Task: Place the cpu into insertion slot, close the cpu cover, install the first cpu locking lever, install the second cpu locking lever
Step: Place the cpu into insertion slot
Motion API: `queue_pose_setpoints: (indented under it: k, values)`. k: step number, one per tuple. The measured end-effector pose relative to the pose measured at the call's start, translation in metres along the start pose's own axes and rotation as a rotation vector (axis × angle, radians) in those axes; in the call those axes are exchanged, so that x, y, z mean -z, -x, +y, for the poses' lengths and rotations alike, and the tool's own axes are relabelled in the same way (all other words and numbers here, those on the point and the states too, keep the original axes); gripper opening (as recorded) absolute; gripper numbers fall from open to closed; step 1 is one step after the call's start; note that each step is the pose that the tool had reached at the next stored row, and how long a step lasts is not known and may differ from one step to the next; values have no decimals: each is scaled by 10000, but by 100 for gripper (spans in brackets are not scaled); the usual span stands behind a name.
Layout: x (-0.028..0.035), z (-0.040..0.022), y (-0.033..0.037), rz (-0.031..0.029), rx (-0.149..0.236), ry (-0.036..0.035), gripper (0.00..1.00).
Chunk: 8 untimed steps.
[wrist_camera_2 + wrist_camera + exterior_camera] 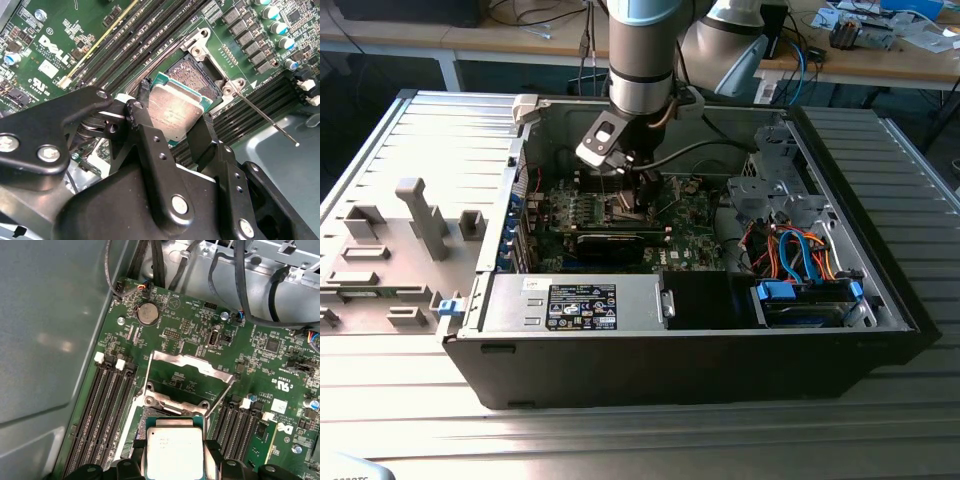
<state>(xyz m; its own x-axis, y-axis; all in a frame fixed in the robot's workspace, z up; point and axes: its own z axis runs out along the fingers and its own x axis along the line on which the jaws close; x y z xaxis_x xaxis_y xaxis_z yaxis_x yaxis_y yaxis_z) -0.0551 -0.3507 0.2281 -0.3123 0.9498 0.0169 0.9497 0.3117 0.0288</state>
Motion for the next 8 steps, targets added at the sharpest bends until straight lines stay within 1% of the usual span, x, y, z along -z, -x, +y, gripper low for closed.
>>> queue_pose_setpoints:
  k: [8]
  values:
    - [0,0,0,-8,-309,5,54]
